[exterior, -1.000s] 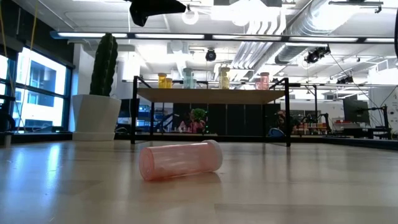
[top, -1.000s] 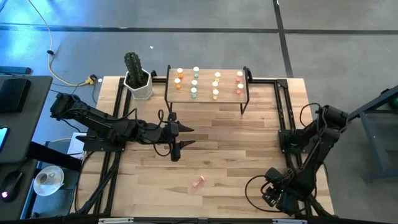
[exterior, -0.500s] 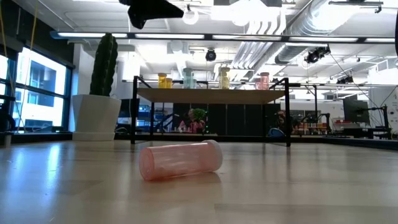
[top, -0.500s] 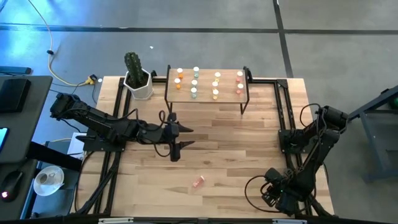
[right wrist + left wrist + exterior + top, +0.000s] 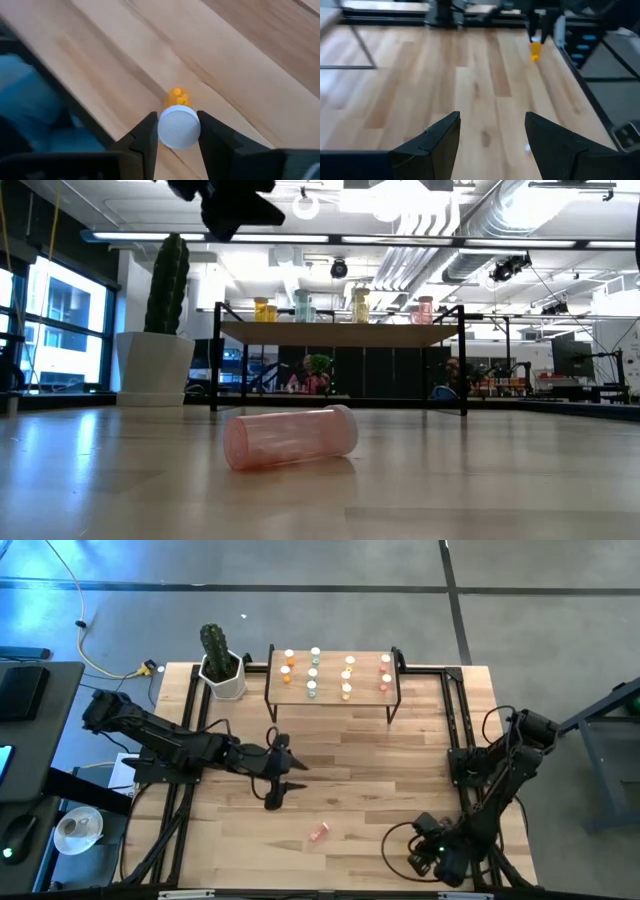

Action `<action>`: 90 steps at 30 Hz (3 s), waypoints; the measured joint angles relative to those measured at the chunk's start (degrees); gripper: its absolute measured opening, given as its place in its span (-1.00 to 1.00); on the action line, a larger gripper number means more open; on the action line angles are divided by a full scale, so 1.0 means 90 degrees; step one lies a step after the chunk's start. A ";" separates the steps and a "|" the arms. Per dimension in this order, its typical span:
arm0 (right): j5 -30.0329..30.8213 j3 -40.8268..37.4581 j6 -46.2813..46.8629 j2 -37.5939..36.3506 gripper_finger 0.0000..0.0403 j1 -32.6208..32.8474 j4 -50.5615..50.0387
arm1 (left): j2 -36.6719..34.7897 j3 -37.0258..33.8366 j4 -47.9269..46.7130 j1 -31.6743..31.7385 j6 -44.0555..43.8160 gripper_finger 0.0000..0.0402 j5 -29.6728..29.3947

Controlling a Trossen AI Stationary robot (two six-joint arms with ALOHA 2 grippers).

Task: Pick and place medicine bottles onto shelf by color
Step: Put the orange pill bottle on the shelf

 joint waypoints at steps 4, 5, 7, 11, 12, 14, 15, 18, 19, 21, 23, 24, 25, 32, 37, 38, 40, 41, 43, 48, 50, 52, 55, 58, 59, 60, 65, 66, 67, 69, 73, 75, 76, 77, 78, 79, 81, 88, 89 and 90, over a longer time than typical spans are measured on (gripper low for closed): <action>0.0481 0.0000 -0.0861 0.0000 -0.46 -0.0458 0.0682 | 0.0198 0.0000 -0.0295 -0.0076 0.0357 0.05 0.0348; 0.0536 0.0001 -0.1096 0.0000 -0.46 -0.0608 0.0839 | 0.0237 -0.0002 -0.0306 -0.0133 0.0374 0.05 0.0355; 0.0565 0.0002 -0.1642 0.0000 -0.46 -0.0916 0.1144 | 0.0250 -0.0096 -0.0243 -0.0266 0.0413 0.05 0.0371; 0.0563 0.0001 -0.2722 0.0000 -0.46 -0.1572 0.1681 | 0.0194 -0.0646 0.0178 -0.0482 0.0428 0.05 0.0217; 0.0502 0.0000 -0.2971 0.0000 -0.46 -0.1741 0.1814 | 0.0156 -0.0826 0.0365 -0.0519 0.0347 0.05 0.0161; 0.0358 0.0001 -0.3454 0.0000 -0.46 -0.2076 0.2112 | 0.0110 -0.1180 0.0825 -0.0554 0.0175 0.05 0.0128; 0.0294 0.0000 -0.3694 0.0000 -0.46 -0.2248 0.2257 | 0.0109 -0.1360 0.1036 -0.0558 0.0091 0.05 0.0128; 0.0106 0.0000 -0.4401 0.0000 -0.46 -0.2722 0.2712 | 0.0111 -0.1726 0.1511 -0.0559 -0.0136 0.05 0.0127; 0.0040 0.0000 -0.4622 0.0000 -0.46 -0.2861 0.2862 | 0.0111 -0.1815 0.1644 -0.0559 -0.0196 0.05 0.0128; -0.0105 0.0002 -0.4993 0.0000 -0.46 -0.3138 0.3132 | 0.0111 -0.1968 0.1846 -0.0559 -0.0347 0.05 0.0128; -0.0247 0.0000 -0.5330 0.0000 -0.46 -0.3384 0.3386 | 0.0114 -0.2040 0.2093 -0.0559 -0.0481 0.05 0.0126; -0.0282 0.0002 -0.5500 0.0000 -0.46 -0.3503 0.3514 | 0.0114 -0.2060 0.2269 -0.0555 -0.0510 0.05 0.0124; -0.0362 0.0000 -0.5673 -0.0002 -0.46 -0.3617 0.3639 | 0.0114 -0.2074 0.2409 -0.0534 -0.0524 0.05 0.0126; -0.0802 0.0002 -0.6651 -0.0002 -0.46 -0.4297 0.4330 | 0.0162 -0.2081 0.2781 -0.0237 -0.0542 0.05 0.0366; -0.1160 0.0002 -0.6978 -0.0002 -0.46 -0.4683 0.4481 | 0.0162 -0.2081 0.2781 0.0087 -0.0395 0.05 0.0369; -0.1245 0.0002 -0.7008 -0.0002 -0.46 -0.4757 0.4502 | 0.0162 -0.2081 0.2786 0.0158 -0.0395 0.05 0.0371; -0.1409 0.0002 -0.7069 -0.0002 -0.46 -0.4912 0.4513 | 0.0162 -0.2081 0.2784 0.0311 -0.0396 0.05 0.0427; -0.1446 0.0002 -0.7121 -0.0002 -0.46 -0.4983 0.4511 | 0.0162 -0.2081 0.2785 0.0390 -0.0395 0.05 0.0501; -0.1585 0.0043 -0.7275 -0.0002 -0.46 -0.5127 0.4483 | 0.0162 -0.2081 0.2794 0.0537 -0.0399 0.05 0.0695; -0.1797 0.0399 -0.7884 -0.0002 -0.46 -0.5447 0.4306 | 0.0162 -0.2081 0.2986 0.0826 -0.0385 0.05 0.0944; -0.1828 0.0595 -0.8155 -0.0002 -0.46 -0.5560 0.3993 | 0.0162 -0.2081 0.3083 0.0909 -0.0336 0.05 0.0944; -0.1835 0.0758 -0.8388 -0.0005 -0.46 -0.5650 0.3668 | 0.0162 -0.2082 0.3176 0.0964 -0.0266 0.05 0.0943; -0.1849 0.0882 -0.8693 -0.0005 -0.46 -0.5786 0.3469 | 0.0162 -0.2084 0.3284 0.1043 -0.0182 0.05 0.0948; -0.2002 0.0937 -0.8957 -0.0005 -0.46 -0.5940 0.3463 | 0.0162 -0.2084 0.3321 0.1136 -0.0167 0.05 0.0962; -0.2052 0.0937 -0.9019 -0.0006 -0.46 -0.6000 0.3454 | 0.0162 -0.2084 0.3330 0.1170 -0.0167 0.05 0.0961; -0.2083 0.0937 -0.9091 -0.0005 -0.46 -0.6053 0.3449 | 0.0162 -0.2083 0.3353 0.1203 -0.0167 0.05 0.0961; -0.2091 0.0937 -0.9415 -0.0005 -0.46 -0.6285 0.3462 | 0.0162 -0.2083 0.3529 0.1371 -0.0166 0.05 0.0949; -0.2090 0.0937 -0.9469 -0.0005 -0.46 -0.6321 0.3486 | 0.0162 -0.2082 0.3550 0.1411 -0.0166 0.05 0.0949; -0.2092 0.0937 -0.9528 -0.0005 -0.46 -0.6352 0.3521 | 0.0162 -0.2082 0.3586 0.1452 -0.0166 0.05 0.0951; -0.2094 0.0937 -0.9605 -0.0005 -0.46 -0.6400 0.3581 | 0.0162 -0.2083 0.3628 0.1548 -0.0165 0.05 0.0951; -0.2094 0.0937 -0.9704 -0.0005 -0.46 -0.6456 0.3729 | 0.0162 -0.2082 0.3614 0.1760 -0.0164 0.05 0.0947; -0.2076 0.0937 -0.9758 -0.0005 -0.46 -0.6460 0.3779 | 0.0162 -0.2081 0.3626 0.1850 -0.0049 0.05 0.0964; -0.2069 0.0937 -0.9811 -0.0005 -0.46 -0.6463 0.3808 | 0.0162 -0.2082 0.3649 0.1880 0.0029 0.05 0.0958; -0.2024 0.0937 -0.9836 -0.0005 -0.46 -0.6465 0.3853 | 0.0162 -0.2081 0.3688 0.1905 0.0086 0.05 0.0957; -0.1982 0.0937 -0.9848 -0.0005 -0.46 -0.6462 0.3885 | 0.0162 -0.2082 0.3736 0.1930 0.0109 0.05 0.0971; -0.1926 0.0937 -0.9853 -0.0005 -0.46 -0.6462 0.3910 | 0.0162 -0.2082 0.3785 0.1960 0.0118 0.05 0.1038; -0.1917 0.0937 -0.9870 -0.0005 -0.46 -0.6462 0.3928 | 0.0162 -0.2081 0.3871 0.2027 0.0120 0.05 0.1297; -0.1891 0.0937 -0.9870 -0.0005 -0.46 -0.6460 0.3939 | 0.0162 -0.2081 0.3999 0.2198 0.0219 -0.03 0.1630; -0.1855 0.0937 -0.9870 -0.0005 -0.46 -0.6462 0.3937 | 0.0162 -0.2081 0.3995 0.2226 0.0219 -0.06 0.1661; -0.1858 0.0937 -0.9870 -0.0005 -0.46 -0.6464 0.3938 | 0.0162 -0.2081 0.3995 0.2241 0.0218 -0.09 0.1700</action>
